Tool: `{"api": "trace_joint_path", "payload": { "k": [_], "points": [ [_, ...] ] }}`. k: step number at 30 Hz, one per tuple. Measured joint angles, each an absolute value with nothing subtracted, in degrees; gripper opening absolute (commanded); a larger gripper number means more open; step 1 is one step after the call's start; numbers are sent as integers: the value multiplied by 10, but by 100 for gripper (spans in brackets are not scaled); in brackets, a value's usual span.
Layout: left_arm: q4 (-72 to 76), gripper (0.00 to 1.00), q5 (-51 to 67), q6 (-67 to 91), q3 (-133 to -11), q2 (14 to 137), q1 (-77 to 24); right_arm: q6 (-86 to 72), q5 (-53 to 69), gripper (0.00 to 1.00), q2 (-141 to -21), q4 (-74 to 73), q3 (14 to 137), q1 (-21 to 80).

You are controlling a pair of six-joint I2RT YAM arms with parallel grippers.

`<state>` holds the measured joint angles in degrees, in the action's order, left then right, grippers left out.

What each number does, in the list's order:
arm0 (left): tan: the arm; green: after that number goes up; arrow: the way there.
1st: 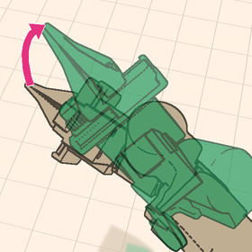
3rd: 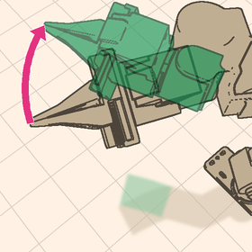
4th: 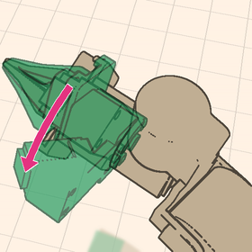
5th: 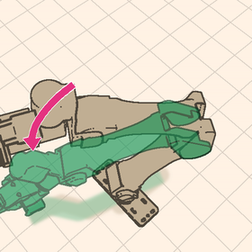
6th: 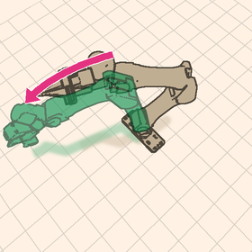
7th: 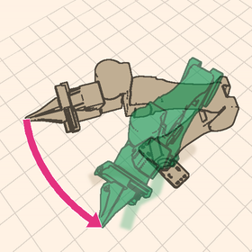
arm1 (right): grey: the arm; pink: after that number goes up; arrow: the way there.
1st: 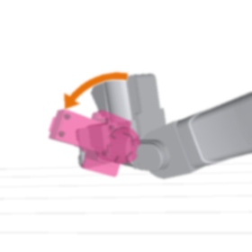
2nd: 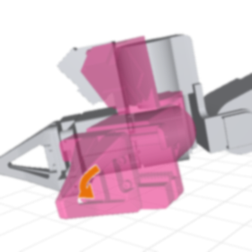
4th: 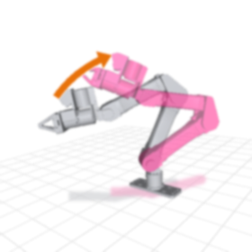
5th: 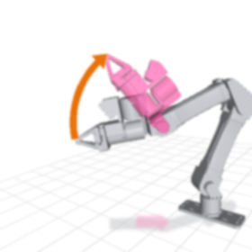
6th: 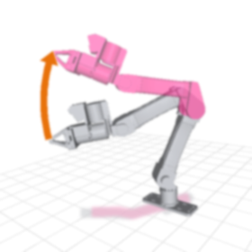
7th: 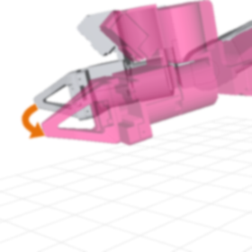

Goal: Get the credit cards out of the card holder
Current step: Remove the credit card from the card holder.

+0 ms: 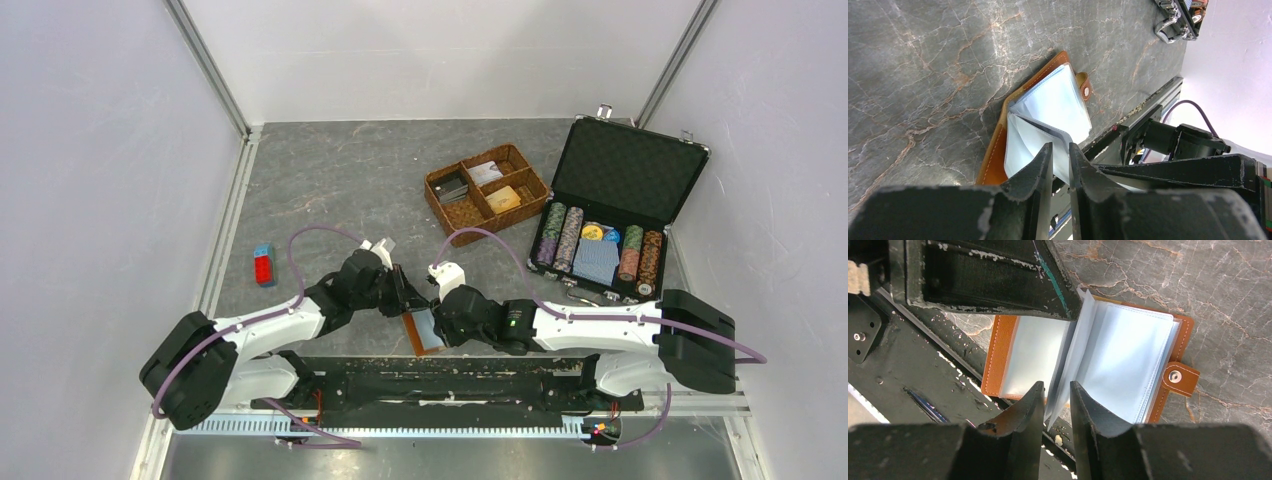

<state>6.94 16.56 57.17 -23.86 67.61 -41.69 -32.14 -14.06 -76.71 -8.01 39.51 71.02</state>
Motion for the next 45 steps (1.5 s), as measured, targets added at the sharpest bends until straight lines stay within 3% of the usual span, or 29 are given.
{"api": "trace_joint_path", "payload": {
  "k": [13,33,41,45],
  "points": [
    [70,22,165,572,-225,676,-417,-326,-150,35,-764,-82,395,710],
    [70,22,161,572,-219,676,-417,-329,-168,38,-743,-88,392,710],
    [67,16,159,571,-219,676,-417,-330,-175,35,-767,-96,392,710],
    [21,18,133,561,-219,674,-417,-332,-208,35,-768,-123,390,710]
  ]
}}
